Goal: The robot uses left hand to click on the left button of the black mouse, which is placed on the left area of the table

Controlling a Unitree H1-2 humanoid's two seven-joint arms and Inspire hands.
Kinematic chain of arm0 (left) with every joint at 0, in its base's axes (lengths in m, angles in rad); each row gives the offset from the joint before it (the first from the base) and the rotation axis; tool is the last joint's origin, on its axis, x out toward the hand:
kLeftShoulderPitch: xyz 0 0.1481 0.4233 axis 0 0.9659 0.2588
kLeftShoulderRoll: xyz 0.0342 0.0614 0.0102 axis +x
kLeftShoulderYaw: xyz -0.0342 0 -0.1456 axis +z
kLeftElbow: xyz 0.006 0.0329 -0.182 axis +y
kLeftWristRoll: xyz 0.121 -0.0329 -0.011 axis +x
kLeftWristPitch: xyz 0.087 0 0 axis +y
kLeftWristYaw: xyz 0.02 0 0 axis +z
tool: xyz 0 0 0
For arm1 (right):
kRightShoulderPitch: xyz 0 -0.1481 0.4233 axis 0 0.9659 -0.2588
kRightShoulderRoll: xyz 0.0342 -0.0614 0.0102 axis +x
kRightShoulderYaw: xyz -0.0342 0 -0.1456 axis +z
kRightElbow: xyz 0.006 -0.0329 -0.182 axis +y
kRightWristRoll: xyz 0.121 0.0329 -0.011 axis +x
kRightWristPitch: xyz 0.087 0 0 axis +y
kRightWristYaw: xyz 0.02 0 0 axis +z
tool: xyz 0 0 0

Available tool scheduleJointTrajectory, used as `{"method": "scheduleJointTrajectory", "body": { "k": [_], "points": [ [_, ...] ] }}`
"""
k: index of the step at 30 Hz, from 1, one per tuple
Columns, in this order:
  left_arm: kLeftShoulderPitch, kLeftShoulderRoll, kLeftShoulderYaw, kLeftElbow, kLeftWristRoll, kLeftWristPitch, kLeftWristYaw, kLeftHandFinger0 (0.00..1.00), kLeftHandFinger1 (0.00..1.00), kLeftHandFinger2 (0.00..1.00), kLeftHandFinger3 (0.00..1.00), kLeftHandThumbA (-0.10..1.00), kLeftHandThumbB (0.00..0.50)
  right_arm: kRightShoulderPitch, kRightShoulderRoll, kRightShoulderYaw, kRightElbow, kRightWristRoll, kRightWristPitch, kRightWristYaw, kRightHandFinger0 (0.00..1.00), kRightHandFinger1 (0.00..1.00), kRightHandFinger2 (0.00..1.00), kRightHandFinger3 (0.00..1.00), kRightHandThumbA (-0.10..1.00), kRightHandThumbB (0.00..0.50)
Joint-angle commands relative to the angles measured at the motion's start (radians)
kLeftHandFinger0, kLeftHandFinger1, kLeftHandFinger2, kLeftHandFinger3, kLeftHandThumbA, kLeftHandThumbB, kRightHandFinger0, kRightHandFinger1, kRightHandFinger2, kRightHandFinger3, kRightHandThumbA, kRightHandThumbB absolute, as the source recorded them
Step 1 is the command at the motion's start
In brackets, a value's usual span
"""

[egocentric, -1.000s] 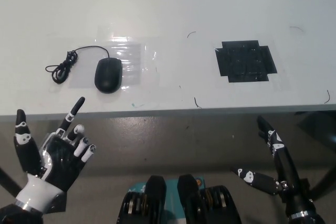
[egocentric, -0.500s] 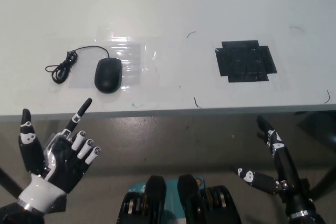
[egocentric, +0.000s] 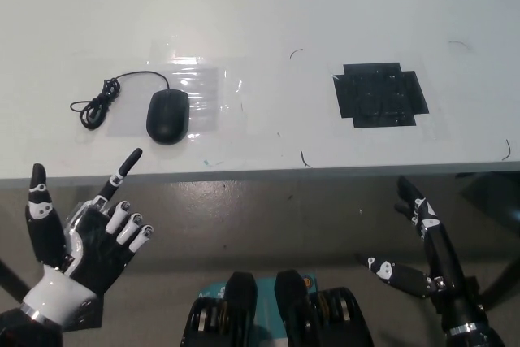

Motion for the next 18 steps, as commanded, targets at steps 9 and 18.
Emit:
{"method": "scheduleJointTrajectory", "body": {
  "k": [9,18],
  "points": [
    [-0.04,0.02,0.021,0.017,-0.028,0.013,-0.065,0.0,0.0,0.0,1.0,1.0,0.396,-0.037,0.003,-0.012,-0.007,-0.003,-0.067,-0.017,0.87,0.97,1.0,1.0,0.96,0.076],
    [-0.326,0.369,-0.047,0.084,0.122,0.013,-0.047,0.0,0.0,0.08,1.0,1.0,0.417,-0.023,-0.004,-0.015,-0.018,0.001,-0.055,-0.013,0.87,0.97,1.0,1.0,0.96,0.072]
  ]
}}
